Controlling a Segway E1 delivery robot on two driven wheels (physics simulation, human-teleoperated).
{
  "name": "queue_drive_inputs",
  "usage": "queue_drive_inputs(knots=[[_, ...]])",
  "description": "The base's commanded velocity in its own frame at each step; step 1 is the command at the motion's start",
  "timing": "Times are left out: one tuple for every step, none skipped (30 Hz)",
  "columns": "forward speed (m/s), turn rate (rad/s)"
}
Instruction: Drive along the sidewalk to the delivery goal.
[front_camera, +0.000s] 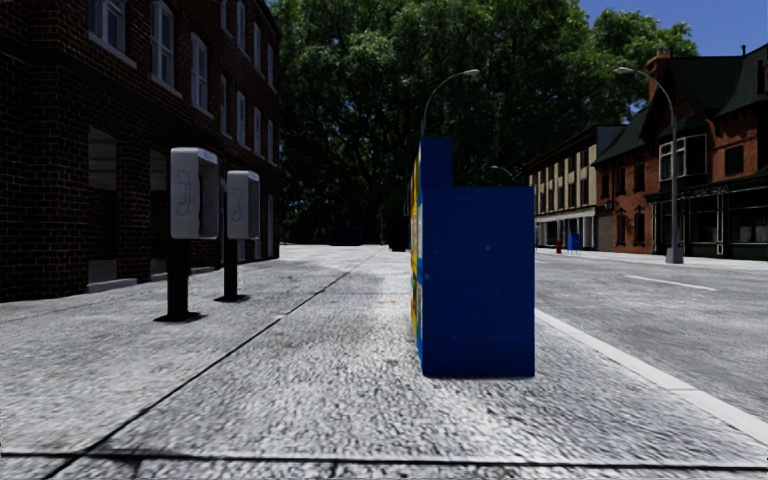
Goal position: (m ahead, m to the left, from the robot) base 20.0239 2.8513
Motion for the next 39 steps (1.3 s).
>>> queue_drive_inputs(knots=[[2.0, 1.15], [2.0, 0.6], [2.0, 0.56], [2.0, 0.6], [2.0, 0.6], [2.0, 0.61], [2.0, 1.2], [2.0, 1.2], [2.0, 1.2], [2.0, 1.2], [2.0, 1.2], [2.0, 1.2], [2.0, 0.35], [2.0, 0.25], [2.0, 0.22], [2.0, 0.21], [2.0, 0.21], [2.0, 0.08], [2.0, 0.0], [2.0, 0.0], [2.0, 0.0], [2.0, 0.0], [2.0, 0.0], [2.0, 0.0], [2.0, 0.0], [2.0, -0.39], [2.0, -1.2], [2.0, -1.2], [2.0, -1.2], [2.0, -1.2], [2.0, -1.2], [2.0, -1.2], [2.0, -1.2], [2.0, -1.2], [2.0, -1.2], [2.0, -1.2], [2.0, -1.2], [2.0, -1.2], [2.0, -1.2]])
